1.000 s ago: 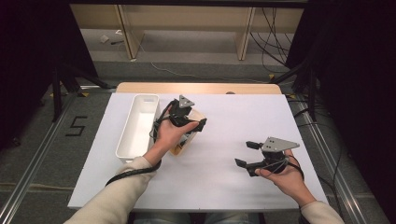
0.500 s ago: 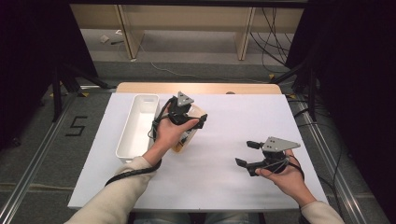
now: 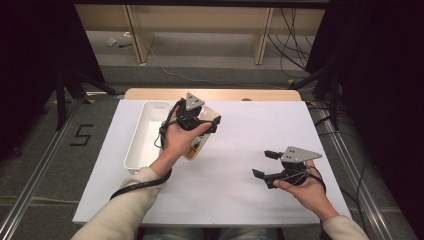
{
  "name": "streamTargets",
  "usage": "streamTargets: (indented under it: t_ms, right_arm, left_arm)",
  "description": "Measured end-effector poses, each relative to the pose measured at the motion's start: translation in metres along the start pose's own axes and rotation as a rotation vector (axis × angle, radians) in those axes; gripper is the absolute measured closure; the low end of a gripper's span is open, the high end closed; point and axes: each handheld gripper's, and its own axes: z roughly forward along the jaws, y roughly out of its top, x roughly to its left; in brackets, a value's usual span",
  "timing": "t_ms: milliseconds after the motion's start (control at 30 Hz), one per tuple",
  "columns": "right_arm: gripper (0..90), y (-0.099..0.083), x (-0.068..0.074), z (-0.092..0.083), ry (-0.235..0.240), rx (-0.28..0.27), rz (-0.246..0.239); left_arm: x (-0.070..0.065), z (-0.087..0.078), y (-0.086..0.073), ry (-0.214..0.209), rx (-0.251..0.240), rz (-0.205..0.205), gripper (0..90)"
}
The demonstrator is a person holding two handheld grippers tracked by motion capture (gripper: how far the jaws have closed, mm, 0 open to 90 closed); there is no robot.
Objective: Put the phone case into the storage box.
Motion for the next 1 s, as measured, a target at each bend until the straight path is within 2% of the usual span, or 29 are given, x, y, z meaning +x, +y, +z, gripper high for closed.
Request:
streamTargets:
  t_ms: [333,1000]
  right_arm:
    - [19.7,-0.001,-0.004,-0.004,-0.019,-0.008,0.006]
    - [19.7,-0.001,-0.004,-0.003,-0.017,-0.008,0.008]
  left_arm:
    - [0.005,-0.010,0.009,0.014,-0.027,-0.015,11.4]
    - [0.017,-0.022,0.018,0.046,-0.063,-0.031,11.4]
